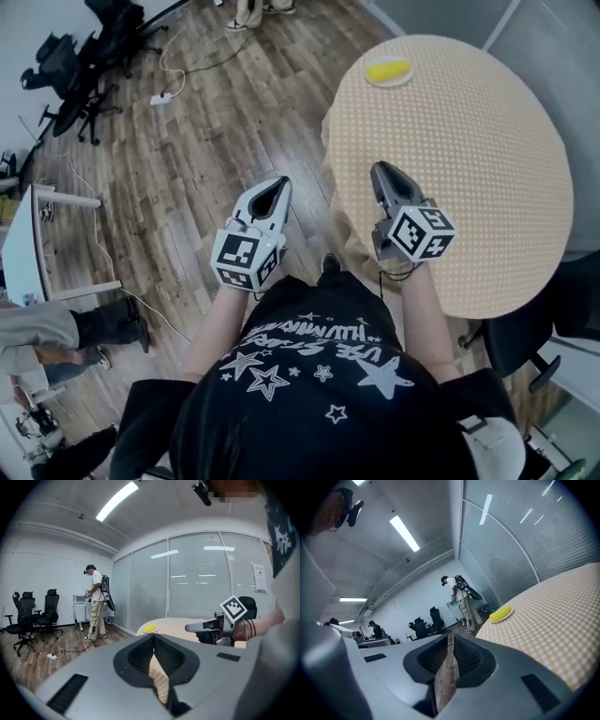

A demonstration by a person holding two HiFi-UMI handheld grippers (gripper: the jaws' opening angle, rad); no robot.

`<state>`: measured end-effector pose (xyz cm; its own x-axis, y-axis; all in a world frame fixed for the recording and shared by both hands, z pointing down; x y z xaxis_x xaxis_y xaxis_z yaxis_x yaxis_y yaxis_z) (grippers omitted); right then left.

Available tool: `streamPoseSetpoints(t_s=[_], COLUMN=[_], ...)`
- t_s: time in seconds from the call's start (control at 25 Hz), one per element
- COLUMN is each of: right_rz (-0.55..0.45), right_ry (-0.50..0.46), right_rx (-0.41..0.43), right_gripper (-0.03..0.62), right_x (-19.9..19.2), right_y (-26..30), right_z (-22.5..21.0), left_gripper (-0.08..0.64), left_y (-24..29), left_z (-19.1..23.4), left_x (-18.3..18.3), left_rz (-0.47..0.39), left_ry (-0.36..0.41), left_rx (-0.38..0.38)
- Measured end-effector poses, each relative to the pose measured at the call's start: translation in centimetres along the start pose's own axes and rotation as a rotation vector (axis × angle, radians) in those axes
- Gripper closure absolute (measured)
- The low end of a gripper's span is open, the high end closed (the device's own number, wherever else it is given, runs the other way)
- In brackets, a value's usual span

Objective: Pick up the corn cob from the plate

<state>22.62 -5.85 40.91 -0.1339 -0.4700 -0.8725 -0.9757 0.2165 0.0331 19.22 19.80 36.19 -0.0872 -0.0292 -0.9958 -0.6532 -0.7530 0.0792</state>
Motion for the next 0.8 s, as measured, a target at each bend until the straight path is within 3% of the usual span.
streamPoseSetpoints(t_s=[0.24,0.48,0.8], right_rz=[0.027,0.003,-0.041], right_ry=[0.022,0.036,0.033], right_rx=[-0.04,-0.096,-0.27], right_gripper=[0.54,0.54,0.54], right_x=[0.2,0.6,0.6], right_y=[1.9,4.4,8.2], right_z=[-2.4,-3.7,-5.8], left_gripper=[0.552,0.552,0.552], left_y=[2.1,5.2,12.9], left_z=[1.8,4.7,10.7], left_x=[-0.1,0.0,-0.9], left_rz=[0.025,0.028,0.027], left_ry=[-0.005,-0.005,-0.02], left_rx=[0.03,0.0,-0.156])
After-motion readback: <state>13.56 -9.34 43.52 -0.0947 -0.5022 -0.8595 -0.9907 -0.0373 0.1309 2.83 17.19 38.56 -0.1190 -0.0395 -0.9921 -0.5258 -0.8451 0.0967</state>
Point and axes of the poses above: the fingertips, and each gripper's own axes: y forward along the fingers, z to its left, x out of its top, the point moved 8 cm from there along -y, backward along the fingers, and after that the axes turned 11 degrees about -z, right-handed, at the moved point
